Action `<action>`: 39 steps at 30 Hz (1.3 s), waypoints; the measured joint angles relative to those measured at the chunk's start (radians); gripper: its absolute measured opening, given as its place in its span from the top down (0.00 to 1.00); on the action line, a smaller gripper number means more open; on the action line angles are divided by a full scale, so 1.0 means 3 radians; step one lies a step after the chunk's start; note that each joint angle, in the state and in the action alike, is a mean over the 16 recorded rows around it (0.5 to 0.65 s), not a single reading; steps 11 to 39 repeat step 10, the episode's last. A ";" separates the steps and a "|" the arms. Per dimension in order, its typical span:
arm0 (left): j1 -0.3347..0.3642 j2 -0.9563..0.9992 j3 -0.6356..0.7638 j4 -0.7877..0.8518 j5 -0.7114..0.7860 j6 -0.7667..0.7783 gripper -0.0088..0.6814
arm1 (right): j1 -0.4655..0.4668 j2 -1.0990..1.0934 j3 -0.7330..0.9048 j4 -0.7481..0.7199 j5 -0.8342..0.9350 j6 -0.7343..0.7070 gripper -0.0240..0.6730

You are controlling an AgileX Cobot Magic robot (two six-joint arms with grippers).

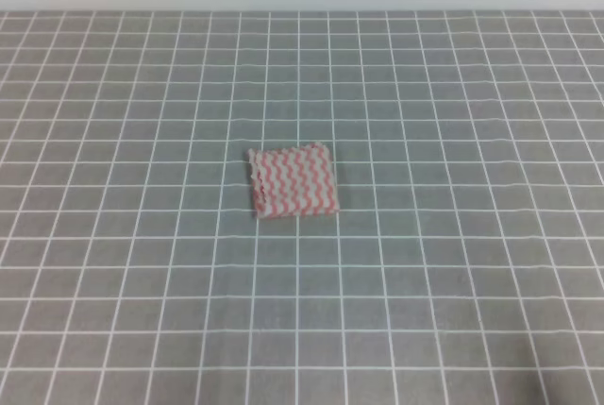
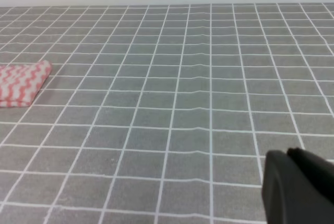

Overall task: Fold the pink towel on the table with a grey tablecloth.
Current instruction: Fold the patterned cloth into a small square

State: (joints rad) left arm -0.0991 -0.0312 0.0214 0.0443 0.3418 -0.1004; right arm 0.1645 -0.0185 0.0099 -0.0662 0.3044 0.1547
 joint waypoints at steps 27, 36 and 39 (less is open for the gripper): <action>0.0000 -0.0012 0.0014 -0.0006 -0.0004 -0.0009 0.99 | 0.0003 -0.0009 0.0020 -0.0003 -0.0016 0.0001 0.99; 0.0000 -0.0012 0.0014 -0.0006 -0.0004 -0.0009 0.99 | 0.0003 -0.0009 0.0020 -0.0003 -0.0016 0.0001 0.99; 0.0000 -0.0012 0.0014 -0.0006 -0.0004 -0.0009 0.99 | 0.0003 -0.0009 0.0020 -0.0003 -0.0016 0.0001 0.99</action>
